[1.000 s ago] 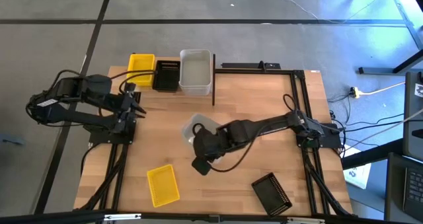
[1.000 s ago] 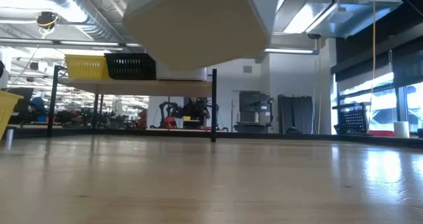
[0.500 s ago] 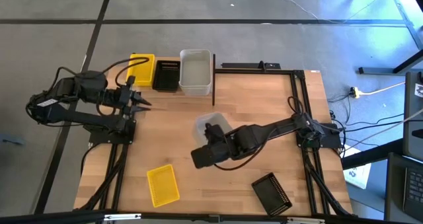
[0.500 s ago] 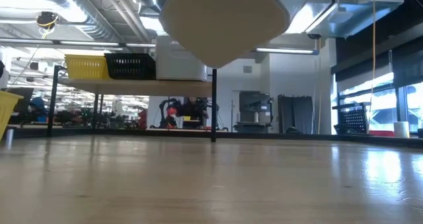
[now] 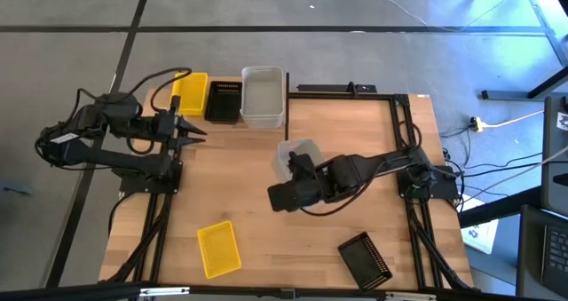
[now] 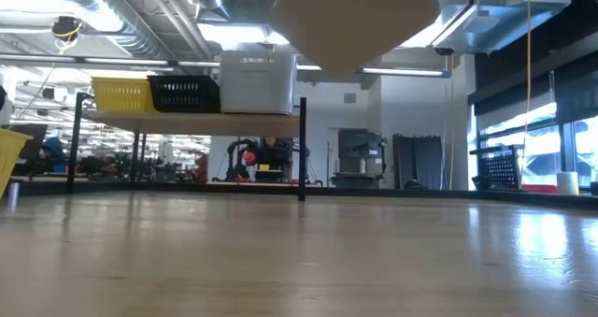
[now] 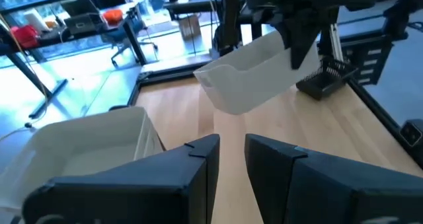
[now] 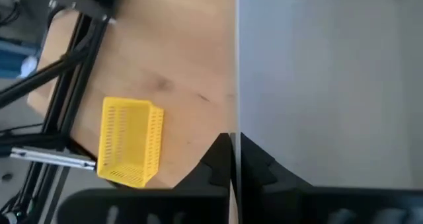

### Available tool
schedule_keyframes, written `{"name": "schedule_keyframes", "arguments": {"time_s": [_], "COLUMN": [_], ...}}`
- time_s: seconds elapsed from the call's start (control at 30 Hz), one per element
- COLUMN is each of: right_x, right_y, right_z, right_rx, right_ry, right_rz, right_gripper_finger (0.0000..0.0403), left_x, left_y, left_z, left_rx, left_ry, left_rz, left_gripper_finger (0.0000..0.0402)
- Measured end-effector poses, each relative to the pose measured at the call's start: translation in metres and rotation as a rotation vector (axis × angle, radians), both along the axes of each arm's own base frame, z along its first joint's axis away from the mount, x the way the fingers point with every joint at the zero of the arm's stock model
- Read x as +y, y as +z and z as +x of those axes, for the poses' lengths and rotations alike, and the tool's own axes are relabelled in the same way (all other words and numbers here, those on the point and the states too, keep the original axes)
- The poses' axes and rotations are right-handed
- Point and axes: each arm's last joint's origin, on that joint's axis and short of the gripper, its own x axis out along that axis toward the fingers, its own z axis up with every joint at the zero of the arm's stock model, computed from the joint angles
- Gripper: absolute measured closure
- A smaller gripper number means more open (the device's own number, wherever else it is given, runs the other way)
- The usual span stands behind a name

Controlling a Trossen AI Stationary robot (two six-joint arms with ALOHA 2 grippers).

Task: Stack baskets on shelf by color
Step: Stack the gray bin on top of the other gray bin on the shelf

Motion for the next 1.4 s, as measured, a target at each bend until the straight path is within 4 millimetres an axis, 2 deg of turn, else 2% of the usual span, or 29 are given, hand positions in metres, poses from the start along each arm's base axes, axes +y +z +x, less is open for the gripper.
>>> {"name": "schedule_keyframes", "arguments": {"time_s": [0.13,0.33,0.57,0.67,0.8,1.0,1.2,1.4], "right_x": [-0.011,-0.035,-0.071,-0.089,-0.117,-0.16,-0.193,-0.2], "right_y": [0.012,0.032,0.053,0.062,0.077,0.099,0.095,0.089], "right_z": [-0.013,-0.036,-0.043,-0.036,-0.018,0.001,0.012,0.028], "right_rx": [0.007,0.032,-0.031,-0.092,-0.222,-0.428,-0.491,-0.577], "right_ry": [-0.047,-0.105,-0.089,-0.089,-0.058,-0.015,-0.01,0.03], "right_rz": [-0.044,-0.129,-0.29,-0.395,-0.526,-0.611,-0.57,-0.495], "right_gripper_finger": [0.0403,0.0403,0.0403,0.0403,0.0403,0.0403,0.0403,0.0403], "left_x": [0.001,0.002,0.004,0.006,0.01,0.011,0.011,0.012], "left_y": [0.001,-0.002,0.0,0.004,0.01,0.012,0.012,0.011], "left_z": [0.001,0.012,0.019,0.022,0.023,0.023,0.023,0.026], "left_rx": [-0.005,0.031,0.019,-0.013,-0.064,-0.087,-0.082,-0.04], "left_ry": [0.013,0.022,0.064,0.149,0.263,0.295,0.323,0.318], "left_rz": [0.021,0.028,0.083,0.124,0.158,0.166,0.177,0.298], "left_gripper_finger": [0.0336,0.0336,0.0336,0.0336,0.0336,0.0336,0.0336,0.0336]}}
